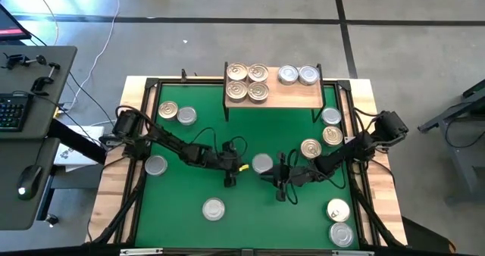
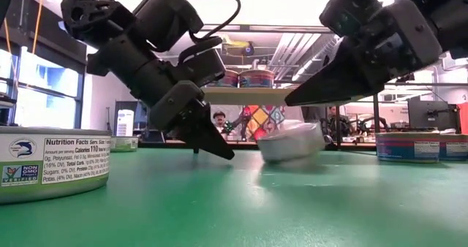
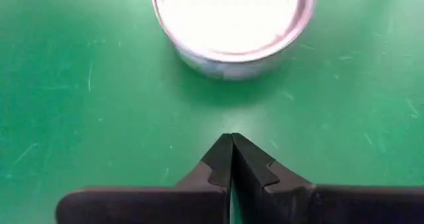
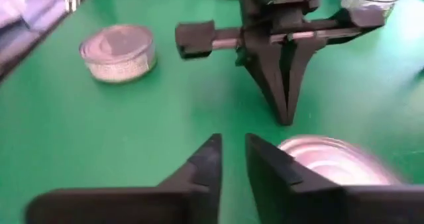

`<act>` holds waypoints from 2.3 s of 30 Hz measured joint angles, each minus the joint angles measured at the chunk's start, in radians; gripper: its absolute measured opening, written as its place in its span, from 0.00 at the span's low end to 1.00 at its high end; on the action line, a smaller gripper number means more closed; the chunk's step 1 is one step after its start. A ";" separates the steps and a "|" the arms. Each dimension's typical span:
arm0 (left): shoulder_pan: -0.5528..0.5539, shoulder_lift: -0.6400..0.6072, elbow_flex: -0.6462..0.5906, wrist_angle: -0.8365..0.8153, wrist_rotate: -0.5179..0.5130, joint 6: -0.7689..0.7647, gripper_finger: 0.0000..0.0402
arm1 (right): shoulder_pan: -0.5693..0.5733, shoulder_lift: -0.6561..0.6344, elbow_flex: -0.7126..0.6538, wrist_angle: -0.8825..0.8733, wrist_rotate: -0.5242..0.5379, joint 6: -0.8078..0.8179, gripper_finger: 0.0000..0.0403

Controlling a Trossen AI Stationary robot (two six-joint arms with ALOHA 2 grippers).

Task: Stack canned seafood by type on shelf
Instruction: Put the green tuna can on the shelf

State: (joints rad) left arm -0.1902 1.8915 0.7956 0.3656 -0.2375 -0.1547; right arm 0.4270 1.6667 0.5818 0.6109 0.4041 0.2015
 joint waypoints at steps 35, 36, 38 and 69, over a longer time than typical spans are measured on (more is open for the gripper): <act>0.098 0.131 0.157 0.142 0.362 0.081 0.00 | 0.152 -0.131 0.205 -0.807 0.102 0.339 0.55; 0.091 0.124 0.156 0.143 0.358 0.085 0.00 | 0.152 -0.131 0.205 -0.801 0.110 0.336 0.55; 0.083 0.113 0.153 0.152 0.337 0.088 0.00 | 0.152 -0.131 0.205 -0.795 0.114 0.332 0.55; 0.138 0.176 0.152 0.214 0.294 0.058 0.00 | 0.127 -0.012 0.205 -0.603 0.164 0.002 0.55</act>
State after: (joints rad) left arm -0.0520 2.0674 0.9478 0.5800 0.0569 -0.0970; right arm 0.5538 1.6551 0.7864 0.0074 0.5683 0.2030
